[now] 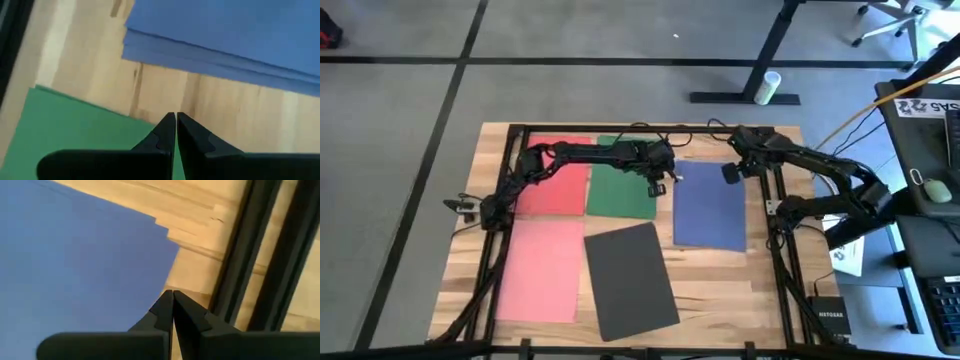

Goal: Organize paper
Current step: Stack the violet paper on top of the violet papers

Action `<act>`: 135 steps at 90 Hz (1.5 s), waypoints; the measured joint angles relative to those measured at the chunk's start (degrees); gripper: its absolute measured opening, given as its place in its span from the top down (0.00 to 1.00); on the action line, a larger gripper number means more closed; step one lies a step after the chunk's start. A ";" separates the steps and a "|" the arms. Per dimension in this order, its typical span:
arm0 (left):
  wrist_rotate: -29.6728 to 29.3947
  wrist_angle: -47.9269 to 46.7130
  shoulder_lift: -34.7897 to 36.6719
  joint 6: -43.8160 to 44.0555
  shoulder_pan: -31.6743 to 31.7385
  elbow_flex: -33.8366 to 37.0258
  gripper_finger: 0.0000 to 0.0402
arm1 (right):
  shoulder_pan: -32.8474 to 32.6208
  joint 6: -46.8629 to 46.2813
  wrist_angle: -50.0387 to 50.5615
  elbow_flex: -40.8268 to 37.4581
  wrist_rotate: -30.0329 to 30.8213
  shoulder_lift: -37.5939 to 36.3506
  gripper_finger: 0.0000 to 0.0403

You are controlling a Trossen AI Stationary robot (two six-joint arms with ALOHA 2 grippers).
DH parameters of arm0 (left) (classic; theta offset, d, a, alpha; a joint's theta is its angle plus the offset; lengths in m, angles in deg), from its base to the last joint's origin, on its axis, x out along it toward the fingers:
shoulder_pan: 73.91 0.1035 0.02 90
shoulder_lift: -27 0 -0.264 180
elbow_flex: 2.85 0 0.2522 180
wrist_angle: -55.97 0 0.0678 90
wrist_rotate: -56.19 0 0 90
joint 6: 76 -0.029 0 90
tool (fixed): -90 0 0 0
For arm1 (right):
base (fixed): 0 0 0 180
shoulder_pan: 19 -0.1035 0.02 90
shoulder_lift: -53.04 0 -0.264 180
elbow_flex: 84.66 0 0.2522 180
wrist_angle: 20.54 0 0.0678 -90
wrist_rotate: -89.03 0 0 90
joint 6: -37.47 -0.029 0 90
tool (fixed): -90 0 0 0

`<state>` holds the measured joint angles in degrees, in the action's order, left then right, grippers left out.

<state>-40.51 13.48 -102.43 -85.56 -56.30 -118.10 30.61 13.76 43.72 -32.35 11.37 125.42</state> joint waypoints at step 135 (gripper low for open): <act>3.19 6.39 -3.98 1.88 0.24 -0.04 1.00 | 4.86 4.24 -15.77 -8.38 -4.66 4.30 1.00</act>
<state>-37.32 19.87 -106.40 -83.68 -56.06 -118.14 35.47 18.00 27.94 -40.73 6.71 129.72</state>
